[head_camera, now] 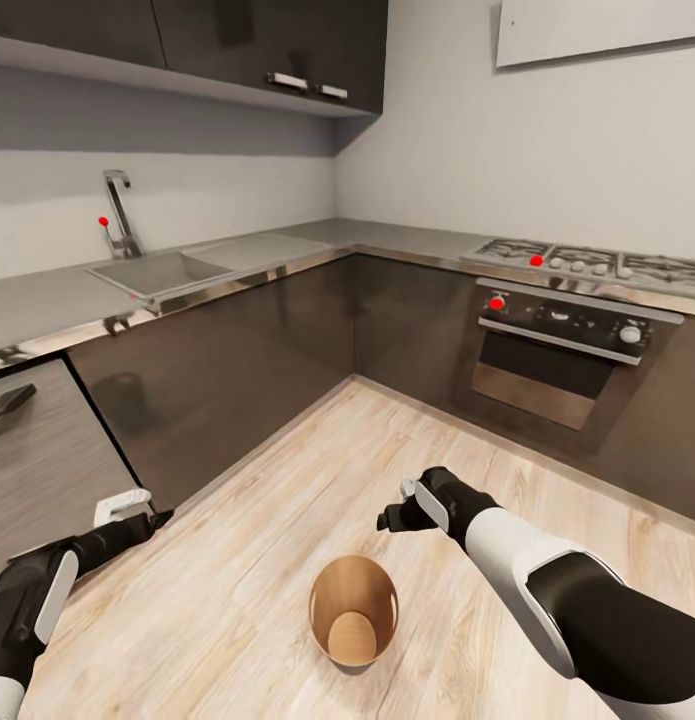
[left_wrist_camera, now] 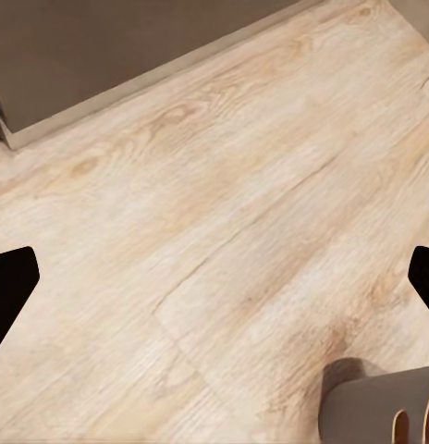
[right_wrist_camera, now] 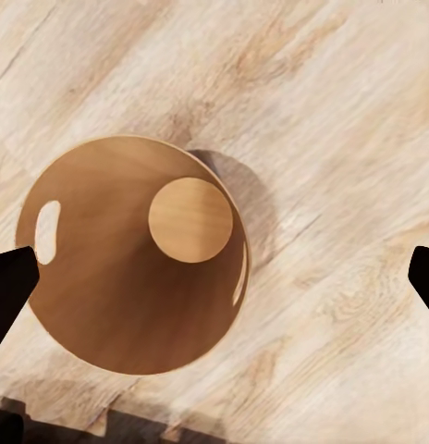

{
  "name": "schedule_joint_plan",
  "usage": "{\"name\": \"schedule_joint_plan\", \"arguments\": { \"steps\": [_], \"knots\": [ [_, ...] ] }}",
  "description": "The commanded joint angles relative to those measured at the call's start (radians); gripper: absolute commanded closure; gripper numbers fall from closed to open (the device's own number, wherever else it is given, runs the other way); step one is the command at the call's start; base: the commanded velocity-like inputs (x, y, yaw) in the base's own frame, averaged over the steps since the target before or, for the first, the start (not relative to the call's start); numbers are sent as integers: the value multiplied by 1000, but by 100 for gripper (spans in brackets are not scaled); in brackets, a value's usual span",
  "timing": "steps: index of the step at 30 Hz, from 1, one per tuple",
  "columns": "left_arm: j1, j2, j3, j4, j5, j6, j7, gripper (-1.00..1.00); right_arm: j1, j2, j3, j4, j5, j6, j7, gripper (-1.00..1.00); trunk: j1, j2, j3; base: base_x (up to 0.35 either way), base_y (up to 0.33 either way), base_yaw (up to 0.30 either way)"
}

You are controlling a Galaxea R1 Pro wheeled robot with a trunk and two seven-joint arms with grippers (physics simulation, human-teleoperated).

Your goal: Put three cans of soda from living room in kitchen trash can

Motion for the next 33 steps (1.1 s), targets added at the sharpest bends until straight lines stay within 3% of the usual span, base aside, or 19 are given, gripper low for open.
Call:
{"name": "schedule_joint_plan", "arguments": {
  "steps": [1, 14, 33],
  "knots": [
    [0, 0, 0, -2, 0, 2, 0, -100, 0, 0, 0, 1, 0, -3, 0, -100, 4, -7, -3, 0, 0, 0],
    [0, -1, 0, -9, 0, 10, 2, -100, 2, -1, -1, 3, 1, -15, -1, -100, 54, -98, -44, 0, 0, 0],
    [0, -3, 0, -15, -1, 8, 3, -100, 22, -1, -1, 0, 1, -29, -1, -100, 54, -98, -44, 0, 97, 0]
  ]
}}
